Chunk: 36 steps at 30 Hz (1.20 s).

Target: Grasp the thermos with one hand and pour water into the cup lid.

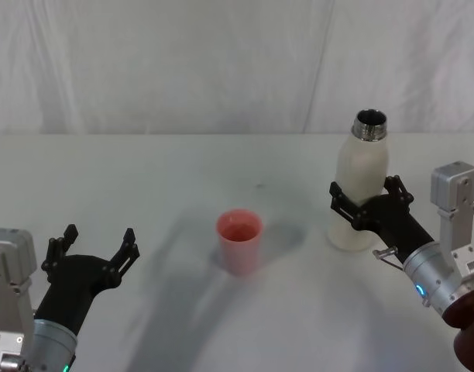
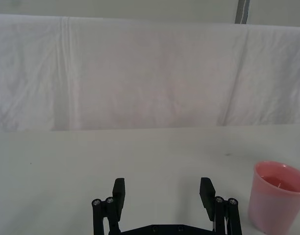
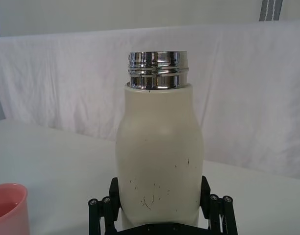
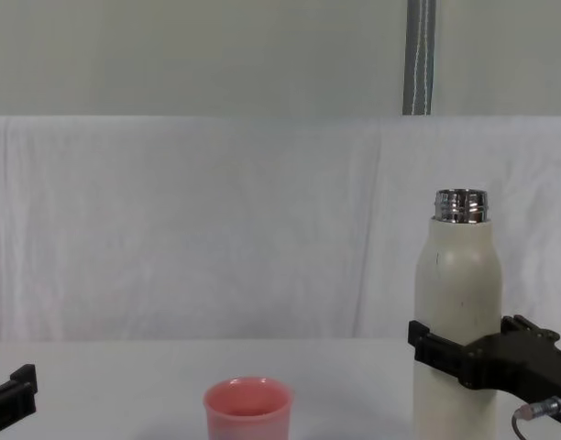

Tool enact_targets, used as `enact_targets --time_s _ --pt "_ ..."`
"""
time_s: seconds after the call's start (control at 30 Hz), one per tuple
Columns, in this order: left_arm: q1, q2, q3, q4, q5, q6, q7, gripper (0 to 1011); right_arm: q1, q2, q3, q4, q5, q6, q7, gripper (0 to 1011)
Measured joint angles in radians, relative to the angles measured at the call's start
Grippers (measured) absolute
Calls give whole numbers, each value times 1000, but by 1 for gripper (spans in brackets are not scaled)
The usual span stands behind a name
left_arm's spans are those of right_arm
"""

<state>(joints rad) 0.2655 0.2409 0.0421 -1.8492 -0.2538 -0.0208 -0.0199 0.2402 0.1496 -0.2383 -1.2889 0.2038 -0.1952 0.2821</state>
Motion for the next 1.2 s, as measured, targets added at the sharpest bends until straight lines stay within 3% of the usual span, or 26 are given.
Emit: enact_targets --time_s 1.2 --pt "0 0 0 0 0 0 0 1001 4 -2 2 16 -4 -4 3 950"
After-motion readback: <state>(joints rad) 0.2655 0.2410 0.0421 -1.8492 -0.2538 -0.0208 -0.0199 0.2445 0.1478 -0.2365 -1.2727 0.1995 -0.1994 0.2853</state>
